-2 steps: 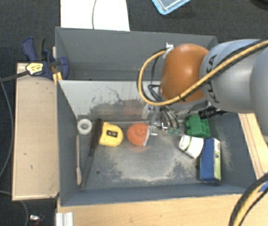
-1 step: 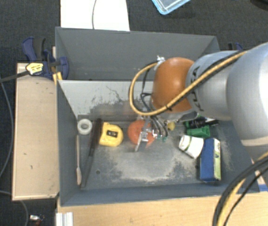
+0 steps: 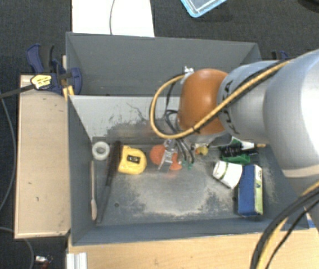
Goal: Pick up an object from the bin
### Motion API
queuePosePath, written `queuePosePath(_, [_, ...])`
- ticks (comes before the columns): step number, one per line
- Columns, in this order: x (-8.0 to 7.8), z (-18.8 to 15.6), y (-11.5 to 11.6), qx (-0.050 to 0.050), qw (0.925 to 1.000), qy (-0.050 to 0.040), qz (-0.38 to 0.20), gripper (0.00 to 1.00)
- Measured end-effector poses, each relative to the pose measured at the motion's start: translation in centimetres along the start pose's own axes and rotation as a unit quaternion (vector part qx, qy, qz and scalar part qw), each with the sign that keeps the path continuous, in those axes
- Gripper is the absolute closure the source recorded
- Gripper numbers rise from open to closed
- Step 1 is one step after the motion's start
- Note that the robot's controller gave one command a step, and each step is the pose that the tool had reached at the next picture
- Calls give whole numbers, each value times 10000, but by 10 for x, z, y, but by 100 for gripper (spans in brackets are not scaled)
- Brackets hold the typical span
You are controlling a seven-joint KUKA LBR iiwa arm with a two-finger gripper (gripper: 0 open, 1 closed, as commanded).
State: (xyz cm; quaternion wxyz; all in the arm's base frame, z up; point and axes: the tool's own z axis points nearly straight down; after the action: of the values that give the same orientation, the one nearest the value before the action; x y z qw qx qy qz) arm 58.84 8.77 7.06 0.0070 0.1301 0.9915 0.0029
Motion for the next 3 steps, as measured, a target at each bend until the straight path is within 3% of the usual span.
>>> queuePosePath(1, [0,0,0,1,10000,-1,2,100])
queuePosePath(2, [2,-37,-1,11,10000,30,4,100])
queuePosePath(3, [-2,-72,1,-11,10000,-30,-3,100])
